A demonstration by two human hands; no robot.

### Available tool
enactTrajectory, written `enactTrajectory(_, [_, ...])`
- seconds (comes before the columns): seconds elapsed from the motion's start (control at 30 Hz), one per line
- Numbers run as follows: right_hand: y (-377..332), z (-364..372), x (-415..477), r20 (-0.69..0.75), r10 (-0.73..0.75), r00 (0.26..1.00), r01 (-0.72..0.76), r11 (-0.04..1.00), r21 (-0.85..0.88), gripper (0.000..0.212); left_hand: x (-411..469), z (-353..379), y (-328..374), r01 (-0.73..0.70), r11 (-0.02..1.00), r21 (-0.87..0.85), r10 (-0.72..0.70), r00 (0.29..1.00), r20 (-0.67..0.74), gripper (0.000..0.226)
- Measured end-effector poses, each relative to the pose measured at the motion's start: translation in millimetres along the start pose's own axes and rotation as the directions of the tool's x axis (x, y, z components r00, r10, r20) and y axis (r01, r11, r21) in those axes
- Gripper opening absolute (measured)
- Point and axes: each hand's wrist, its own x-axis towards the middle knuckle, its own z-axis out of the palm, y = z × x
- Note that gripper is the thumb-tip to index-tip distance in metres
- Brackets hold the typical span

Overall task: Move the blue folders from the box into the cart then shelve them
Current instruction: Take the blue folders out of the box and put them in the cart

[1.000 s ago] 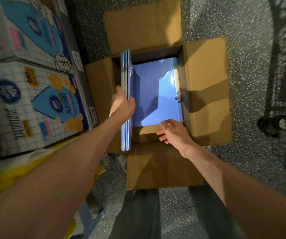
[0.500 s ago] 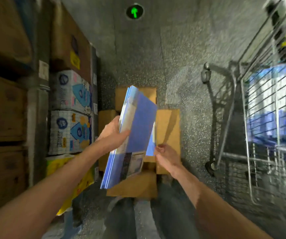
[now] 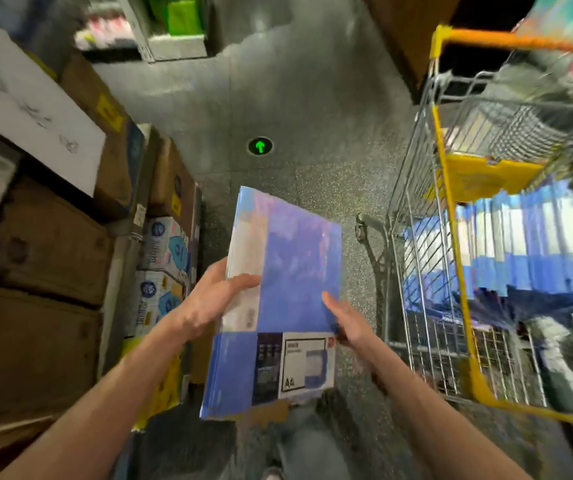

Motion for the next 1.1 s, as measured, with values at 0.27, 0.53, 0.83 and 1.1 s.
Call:
enactTrajectory(0.27, [42, 18, -114, -0.166, -0.053, 0.985, 0.106, 0.937, 0.333, 0.062, -109, 34, 10, -0.185, 0.981, 0.051, 0.186, 0.982, -0.022, 0.038])
enactTrajectory(0.53, [36, -25, -212, -0.408, -0.065, 0.911, 0.313, 0.753, 0.578, 0.041, -165, 106, 59, -0.455, 0.887, 0.08, 0.439, 0.885, 0.155, 0.035])
enactTrajectory(0.83, [32, -119, -278, -0.575, -0.123, 0.809, 0.528, 0.585, 0.616, 0.043, -185, 225, 116, -0.682, 0.687, 0.251, 0.563, 0.718, 0.41, 0.069])
enactTrajectory(1.1, [6, -246, -289, -0.621, -0.072, 0.78, 0.266, 0.937, 0.225, 0.023, -116, 342, 190, -0.779, 0.526, 0.343, 0.557, 0.62, 0.553, 0.048])
